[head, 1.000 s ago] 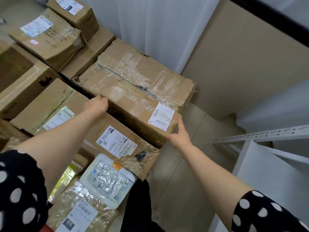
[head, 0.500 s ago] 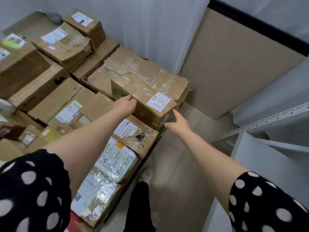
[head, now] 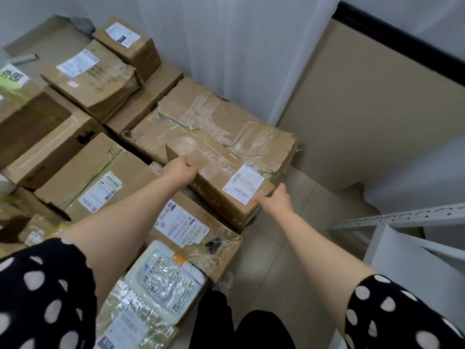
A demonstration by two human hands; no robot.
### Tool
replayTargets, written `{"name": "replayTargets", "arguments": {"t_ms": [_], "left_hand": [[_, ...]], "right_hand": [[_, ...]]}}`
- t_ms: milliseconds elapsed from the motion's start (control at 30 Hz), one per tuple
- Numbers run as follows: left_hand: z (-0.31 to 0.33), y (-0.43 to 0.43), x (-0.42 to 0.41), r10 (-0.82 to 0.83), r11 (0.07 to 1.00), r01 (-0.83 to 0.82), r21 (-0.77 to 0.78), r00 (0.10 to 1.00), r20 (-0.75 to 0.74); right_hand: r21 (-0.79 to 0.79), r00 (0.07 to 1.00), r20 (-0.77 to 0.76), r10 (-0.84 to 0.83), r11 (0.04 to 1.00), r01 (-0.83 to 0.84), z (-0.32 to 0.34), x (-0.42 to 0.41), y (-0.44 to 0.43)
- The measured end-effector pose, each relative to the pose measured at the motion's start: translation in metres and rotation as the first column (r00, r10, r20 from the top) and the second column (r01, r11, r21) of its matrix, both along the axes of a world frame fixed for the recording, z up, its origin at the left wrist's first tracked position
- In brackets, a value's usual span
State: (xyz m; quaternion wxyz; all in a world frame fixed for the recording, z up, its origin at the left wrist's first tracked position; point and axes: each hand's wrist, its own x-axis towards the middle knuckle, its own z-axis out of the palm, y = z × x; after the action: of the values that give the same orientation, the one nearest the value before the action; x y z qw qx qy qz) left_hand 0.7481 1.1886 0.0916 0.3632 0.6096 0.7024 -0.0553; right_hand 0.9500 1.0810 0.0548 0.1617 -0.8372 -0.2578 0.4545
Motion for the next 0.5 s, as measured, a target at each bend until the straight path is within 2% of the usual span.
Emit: {"name": "replayTargets", "arguments": {"t_ms": [167, 333, 500], "left_hand": [[-0.021, 0.027, 0.001, 0.056, 0.998, -0.056, 0.001, 0.996, -0.066], [-0.046, 0.053, 0.012, 0.139, 0.990, -0.137, 0.021, 0.980, -0.140], [-0.070, 0.080, 0.020, 0.242, 0.970, -0.236, 0.056, 0.958, -0.152]], "right_hand": [[-0.045, 0.982, -0.134, -0.133, 0.991, 0.128, -0.030, 0.010, 0.007], [-0.046, 0.950, -0.255, -0.179, 0.984, 0.172, -0.052, 0.025, 0.012], [-0.073, 0.870, -0.438, -0.226, 0.974, 0.216, -0.055, 0.036, 0.011]]}}
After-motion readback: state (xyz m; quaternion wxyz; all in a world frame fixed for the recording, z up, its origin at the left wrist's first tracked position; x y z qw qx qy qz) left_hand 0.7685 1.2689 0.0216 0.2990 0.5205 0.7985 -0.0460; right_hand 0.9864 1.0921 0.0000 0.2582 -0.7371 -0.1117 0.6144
